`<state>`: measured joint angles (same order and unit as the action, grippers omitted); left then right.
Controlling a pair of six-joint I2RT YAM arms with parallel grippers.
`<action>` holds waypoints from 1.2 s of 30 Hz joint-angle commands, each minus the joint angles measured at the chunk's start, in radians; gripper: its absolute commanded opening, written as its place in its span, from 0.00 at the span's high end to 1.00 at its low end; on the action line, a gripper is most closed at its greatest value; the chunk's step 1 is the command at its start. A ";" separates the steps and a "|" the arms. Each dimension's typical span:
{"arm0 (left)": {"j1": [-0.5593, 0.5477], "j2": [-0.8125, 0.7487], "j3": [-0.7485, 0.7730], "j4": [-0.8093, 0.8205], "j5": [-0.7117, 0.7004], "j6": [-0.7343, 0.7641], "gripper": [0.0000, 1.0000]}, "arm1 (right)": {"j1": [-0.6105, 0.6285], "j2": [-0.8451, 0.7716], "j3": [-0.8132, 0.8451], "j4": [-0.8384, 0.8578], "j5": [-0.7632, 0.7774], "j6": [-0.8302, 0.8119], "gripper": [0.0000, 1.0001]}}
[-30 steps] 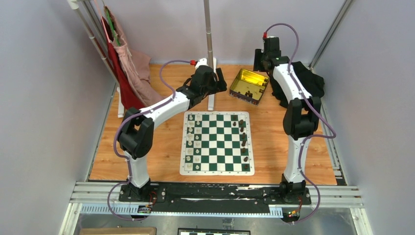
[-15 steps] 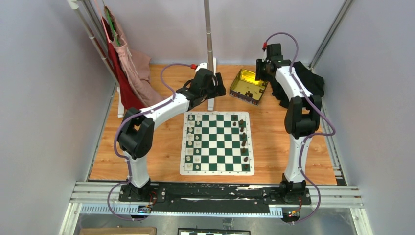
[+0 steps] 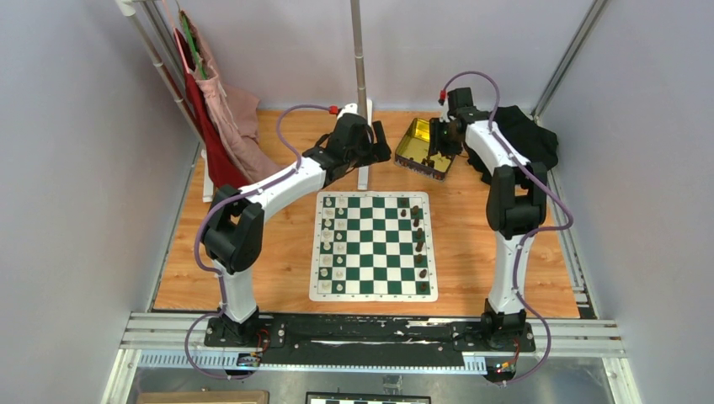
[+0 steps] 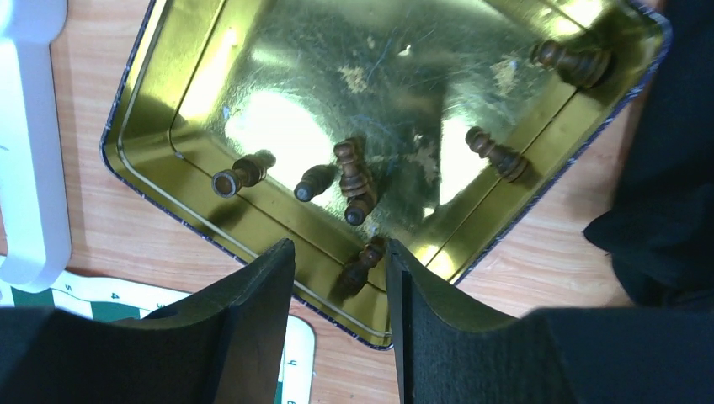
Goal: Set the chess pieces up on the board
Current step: Pick up the chess piece from the storage box.
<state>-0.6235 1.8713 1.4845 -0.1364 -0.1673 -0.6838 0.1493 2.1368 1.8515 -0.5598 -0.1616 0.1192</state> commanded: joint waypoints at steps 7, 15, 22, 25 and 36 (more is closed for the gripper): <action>0.019 -0.052 -0.056 0.040 0.029 0.015 0.00 | 0.043 0.029 -0.039 -0.035 0.006 -0.002 0.51; 0.031 -0.064 -0.106 0.094 0.054 0.005 0.00 | 0.044 0.076 -0.044 -0.035 0.049 -0.012 0.51; 0.044 -0.064 -0.134 0.115 0.069 0.000 0.00 | 0.045 0.120 -0.054 -0.031 0.043 -0.015 0.53; 0.048 -0.067 -0.140 0.118 0.071 -0.003 0.00 | 0.046 0.128 -0.055 -0.031 0.030 -0.013 0.69; 0.056 -0.075 -0.136 0.117 0.071 -0.010 0.00 | 0.047 0.091 -0.012 -0.033 0.079 -0.020 1.00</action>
<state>-0.5762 1.8389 1.3487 -0.0463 -0.1078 -0.6888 0.1844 2.2356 1.8198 -0.5667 -0.1192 0.1081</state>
